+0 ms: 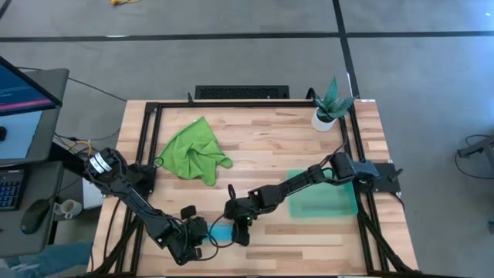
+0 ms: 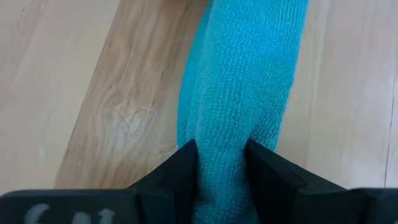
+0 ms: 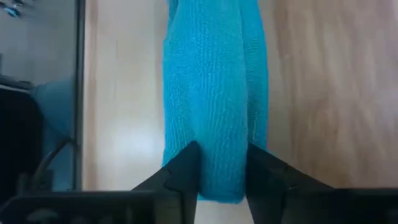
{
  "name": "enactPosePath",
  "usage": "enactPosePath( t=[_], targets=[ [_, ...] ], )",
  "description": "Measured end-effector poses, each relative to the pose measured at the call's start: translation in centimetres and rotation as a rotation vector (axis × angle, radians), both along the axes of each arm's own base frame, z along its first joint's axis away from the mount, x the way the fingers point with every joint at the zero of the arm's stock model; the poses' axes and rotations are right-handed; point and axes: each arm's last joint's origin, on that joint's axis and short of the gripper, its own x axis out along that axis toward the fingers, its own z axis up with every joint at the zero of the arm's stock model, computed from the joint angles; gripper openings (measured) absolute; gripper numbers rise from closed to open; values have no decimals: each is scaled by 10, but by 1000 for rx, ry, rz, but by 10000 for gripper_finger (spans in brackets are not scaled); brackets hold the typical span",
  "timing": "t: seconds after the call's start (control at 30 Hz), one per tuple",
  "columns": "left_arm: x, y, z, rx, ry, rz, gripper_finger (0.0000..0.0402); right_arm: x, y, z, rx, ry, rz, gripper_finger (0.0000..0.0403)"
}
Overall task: Roll microfiber towels into tight, uniform cylinder then place into a basket
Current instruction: Roll the blue microfiber towel
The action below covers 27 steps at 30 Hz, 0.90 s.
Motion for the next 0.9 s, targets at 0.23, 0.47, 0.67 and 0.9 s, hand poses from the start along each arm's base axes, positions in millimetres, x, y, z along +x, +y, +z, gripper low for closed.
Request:
enactPosePath(
  t=[0.23,0.47,0.67,0.9],
  targets=[
    [1,0,0,-4,-10,1,120,3,2,-10,53,13,-23,131],
    [1,0,0,-3,-8,0,120,4,3,-10,83,34,-58,181],
    [1,0,0,16,-3,-36,120,3,3,-18,97,72,-68,109],
    [0,2,11,-18,-10,-46,120,3,3,-19,103,75,-58,21]
  ],
)
